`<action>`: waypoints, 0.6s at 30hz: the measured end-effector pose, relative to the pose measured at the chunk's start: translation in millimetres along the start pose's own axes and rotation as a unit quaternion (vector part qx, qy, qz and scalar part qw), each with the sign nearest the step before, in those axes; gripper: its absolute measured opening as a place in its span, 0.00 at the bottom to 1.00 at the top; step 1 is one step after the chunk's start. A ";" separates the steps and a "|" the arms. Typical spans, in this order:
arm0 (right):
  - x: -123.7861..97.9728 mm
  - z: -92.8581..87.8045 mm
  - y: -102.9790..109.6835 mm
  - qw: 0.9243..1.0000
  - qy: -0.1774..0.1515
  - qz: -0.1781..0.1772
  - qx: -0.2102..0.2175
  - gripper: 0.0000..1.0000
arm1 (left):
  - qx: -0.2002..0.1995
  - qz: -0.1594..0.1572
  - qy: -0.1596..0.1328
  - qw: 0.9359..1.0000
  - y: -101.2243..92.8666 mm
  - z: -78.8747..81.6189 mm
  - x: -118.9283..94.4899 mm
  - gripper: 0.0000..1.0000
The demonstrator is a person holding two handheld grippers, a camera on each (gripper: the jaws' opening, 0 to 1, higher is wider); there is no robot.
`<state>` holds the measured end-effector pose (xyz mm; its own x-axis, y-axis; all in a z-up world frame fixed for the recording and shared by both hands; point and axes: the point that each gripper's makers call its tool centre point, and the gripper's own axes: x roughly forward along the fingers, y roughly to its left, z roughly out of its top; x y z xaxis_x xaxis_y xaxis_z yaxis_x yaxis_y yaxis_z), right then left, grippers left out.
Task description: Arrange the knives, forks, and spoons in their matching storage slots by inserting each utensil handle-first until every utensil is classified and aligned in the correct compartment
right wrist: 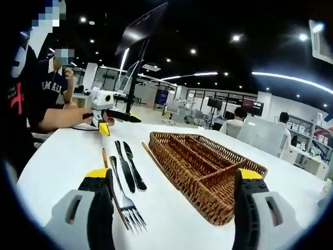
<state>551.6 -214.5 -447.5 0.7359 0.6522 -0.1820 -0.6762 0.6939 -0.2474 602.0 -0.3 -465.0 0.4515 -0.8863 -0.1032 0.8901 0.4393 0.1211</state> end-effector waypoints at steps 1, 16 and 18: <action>2.4 -3.7 3.4 1.000 0.007 0.006 0.004 1.00 | -0.001 0.000 0.000 1.000 0.5 -0.3 -0.1 1.00; 28.2 -32.4 30.3 0.997 0.048 0.057 -0.006 0.79 | -0.002 -0.001 -0.001 1.000 -1.1 0.1 0.6 1.00; 29.5 -36.9 36.6 0.996 0.056 0.071 -0.005 0.75 | -0.002 0.000 -0.001 1.000 -0.7 -0.2 0.4 1.00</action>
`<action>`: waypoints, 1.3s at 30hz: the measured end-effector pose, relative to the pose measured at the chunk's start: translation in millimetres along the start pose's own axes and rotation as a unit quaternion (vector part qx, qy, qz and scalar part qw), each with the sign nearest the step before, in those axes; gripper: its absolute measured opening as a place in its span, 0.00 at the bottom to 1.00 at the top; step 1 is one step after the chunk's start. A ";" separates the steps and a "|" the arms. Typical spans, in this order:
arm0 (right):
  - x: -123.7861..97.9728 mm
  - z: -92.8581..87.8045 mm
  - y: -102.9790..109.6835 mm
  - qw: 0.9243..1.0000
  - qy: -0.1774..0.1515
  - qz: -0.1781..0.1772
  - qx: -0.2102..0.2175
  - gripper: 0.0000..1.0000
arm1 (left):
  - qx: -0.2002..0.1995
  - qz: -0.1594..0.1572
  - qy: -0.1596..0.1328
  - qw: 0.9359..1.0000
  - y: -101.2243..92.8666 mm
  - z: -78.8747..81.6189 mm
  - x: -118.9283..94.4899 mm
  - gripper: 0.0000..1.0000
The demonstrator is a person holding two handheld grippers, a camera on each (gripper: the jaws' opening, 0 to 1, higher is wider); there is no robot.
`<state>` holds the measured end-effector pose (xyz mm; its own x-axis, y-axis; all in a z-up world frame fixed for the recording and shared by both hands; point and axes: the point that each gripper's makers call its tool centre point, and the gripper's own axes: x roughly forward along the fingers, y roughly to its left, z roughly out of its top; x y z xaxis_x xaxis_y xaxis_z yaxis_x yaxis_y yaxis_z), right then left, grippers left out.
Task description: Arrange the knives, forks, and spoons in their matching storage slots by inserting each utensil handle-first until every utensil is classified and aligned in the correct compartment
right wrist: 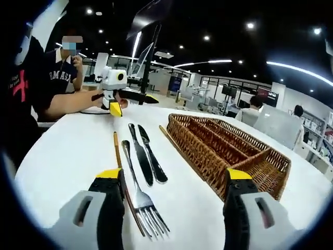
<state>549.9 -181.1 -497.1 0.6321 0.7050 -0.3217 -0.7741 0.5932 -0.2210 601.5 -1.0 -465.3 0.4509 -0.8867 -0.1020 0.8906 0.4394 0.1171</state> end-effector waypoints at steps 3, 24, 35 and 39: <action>4.5 -4.8 3.2 1.000 0.009 0.007 0.003 0.75 | 0.000 0.000 0.000 1.000 -0.1 -0.3 0.0 1.00; 14.1 -20.4 17.1 0.998 0.046 0.034 0.030 0.53 | 0.000 0.000 0.003 1.000 -0.6 -2.3 -0.2 1.00; 8.7 -27.5 32.3 0.995 0.064 0.071 0.041 0.17 | 0.002 -0.002 0.003 1.000 -1.2 -2.7 0.1 1.00; 10.4 -27.2 36.7 0.994 0.065 0.079 0.041 0.13 | 0.002 -0.003 0.004 1.000 -2.0 -3.4 0.1 1.00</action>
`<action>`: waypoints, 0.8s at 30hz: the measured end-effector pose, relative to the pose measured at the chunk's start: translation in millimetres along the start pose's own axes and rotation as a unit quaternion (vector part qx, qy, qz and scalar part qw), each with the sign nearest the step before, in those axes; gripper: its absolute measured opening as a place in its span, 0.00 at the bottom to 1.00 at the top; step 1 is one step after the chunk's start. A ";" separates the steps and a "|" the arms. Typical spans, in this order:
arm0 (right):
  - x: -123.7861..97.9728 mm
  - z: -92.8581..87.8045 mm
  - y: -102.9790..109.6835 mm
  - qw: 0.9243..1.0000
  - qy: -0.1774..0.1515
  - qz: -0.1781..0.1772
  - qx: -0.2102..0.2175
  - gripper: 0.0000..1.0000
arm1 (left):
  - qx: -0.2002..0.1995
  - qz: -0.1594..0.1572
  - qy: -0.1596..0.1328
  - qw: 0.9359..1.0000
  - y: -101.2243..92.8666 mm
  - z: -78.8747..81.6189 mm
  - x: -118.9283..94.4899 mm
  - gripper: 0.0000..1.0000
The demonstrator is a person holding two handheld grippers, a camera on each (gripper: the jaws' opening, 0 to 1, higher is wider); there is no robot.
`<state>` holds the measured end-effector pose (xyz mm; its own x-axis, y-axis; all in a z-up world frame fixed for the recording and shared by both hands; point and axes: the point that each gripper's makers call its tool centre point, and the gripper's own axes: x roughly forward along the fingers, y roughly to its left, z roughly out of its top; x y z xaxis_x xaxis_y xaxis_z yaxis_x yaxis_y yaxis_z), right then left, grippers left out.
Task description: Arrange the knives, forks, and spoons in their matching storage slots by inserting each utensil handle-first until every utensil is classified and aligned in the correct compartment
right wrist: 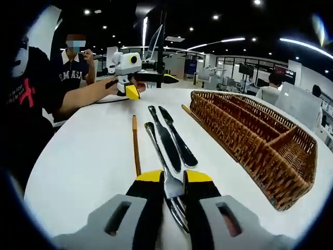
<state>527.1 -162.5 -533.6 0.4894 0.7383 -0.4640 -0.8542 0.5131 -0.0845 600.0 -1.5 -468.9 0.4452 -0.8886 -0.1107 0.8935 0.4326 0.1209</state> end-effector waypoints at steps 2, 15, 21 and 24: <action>-1.8 -2.0 4.4 1.000 0.007 0.011 0.004 0.11 | 0.001 0.000 0.000 1.000 0.1 -0.3 -0.2 1.00; -9.8 0.1 3.9 1.000 0.024 0.015 -0.011 0.09 | 0.001 -0.001 0.001 1.000 0.1 -1.1 -0.1 1.00; -1.4 -2.6 4.6 0.998 0.047 0.043 -0.012 0.14 | 0.001 -0.002 0.002 1.000 0.1 -1.9 0.4 1.00; 6.0 -4.3 4.7 0.997 0.049 0.064 0.006 0.14 | 0.001 -0.002 0.003 1.000 0.3 -2.5 0.4 1.00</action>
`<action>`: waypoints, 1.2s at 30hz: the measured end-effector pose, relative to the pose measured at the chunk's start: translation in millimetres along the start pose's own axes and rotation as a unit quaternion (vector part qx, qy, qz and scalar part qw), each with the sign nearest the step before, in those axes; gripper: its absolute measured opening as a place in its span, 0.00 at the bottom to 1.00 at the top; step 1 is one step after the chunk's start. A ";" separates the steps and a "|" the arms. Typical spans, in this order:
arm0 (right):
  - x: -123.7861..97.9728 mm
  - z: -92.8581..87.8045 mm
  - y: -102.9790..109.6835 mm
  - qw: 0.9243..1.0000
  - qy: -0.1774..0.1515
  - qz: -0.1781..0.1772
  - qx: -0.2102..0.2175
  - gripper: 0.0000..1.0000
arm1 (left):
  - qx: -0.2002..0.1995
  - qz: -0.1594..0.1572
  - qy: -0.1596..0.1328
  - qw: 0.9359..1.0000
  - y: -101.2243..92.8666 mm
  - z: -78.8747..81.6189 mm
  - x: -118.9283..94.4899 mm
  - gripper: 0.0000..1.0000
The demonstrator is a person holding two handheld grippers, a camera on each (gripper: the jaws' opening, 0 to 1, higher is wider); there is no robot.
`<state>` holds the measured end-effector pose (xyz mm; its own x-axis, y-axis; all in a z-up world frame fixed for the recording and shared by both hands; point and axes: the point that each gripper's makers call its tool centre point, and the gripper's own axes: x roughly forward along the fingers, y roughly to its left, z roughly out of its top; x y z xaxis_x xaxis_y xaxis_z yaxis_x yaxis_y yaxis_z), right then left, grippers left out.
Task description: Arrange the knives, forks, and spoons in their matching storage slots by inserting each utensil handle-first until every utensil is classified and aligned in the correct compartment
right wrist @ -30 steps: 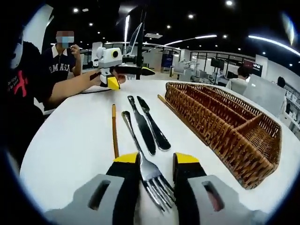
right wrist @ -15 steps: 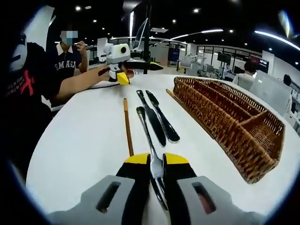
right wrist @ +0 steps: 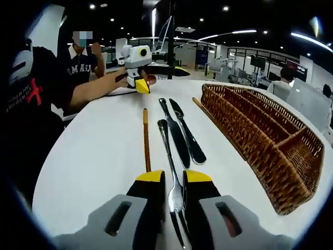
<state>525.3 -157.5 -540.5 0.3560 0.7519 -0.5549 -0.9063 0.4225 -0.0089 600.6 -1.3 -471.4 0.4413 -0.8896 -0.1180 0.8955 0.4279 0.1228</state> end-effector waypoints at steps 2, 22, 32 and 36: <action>-0.8 1.1 0.4 1.000 0.001 0.005 0.004 0.11 | 0.000 0.001 -0.001 1.000 0.6 0.4 -0.6 1.00; -2.1 5.2 6.0 0.999 -0.007 0.011 -0.032 0.01 | -0.002 0.005 -0.002 1.000 2.8 1.0 -2.0 1.00; -0.5 11.8 5.0 0.998 -0.014 -0.011 -0.058 0.00 | -0.006 0.004 0.002 1.000 2.6 -1.0 -1.6 1.00; -1.8 14.3 4.1 0.997 -0.015 -0.016 -0.074 0.00 | -0.006 0.003 0.002 1.000 2.3 -1.2 -1.4 1.00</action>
<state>524.2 -149.9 -527.7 0.3902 0.7553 -0.5266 -0.9171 0.3696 -0.1496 602.1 1.1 -472.2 0.4474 -0.8861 -0.1209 0.8932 0.4357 0.1116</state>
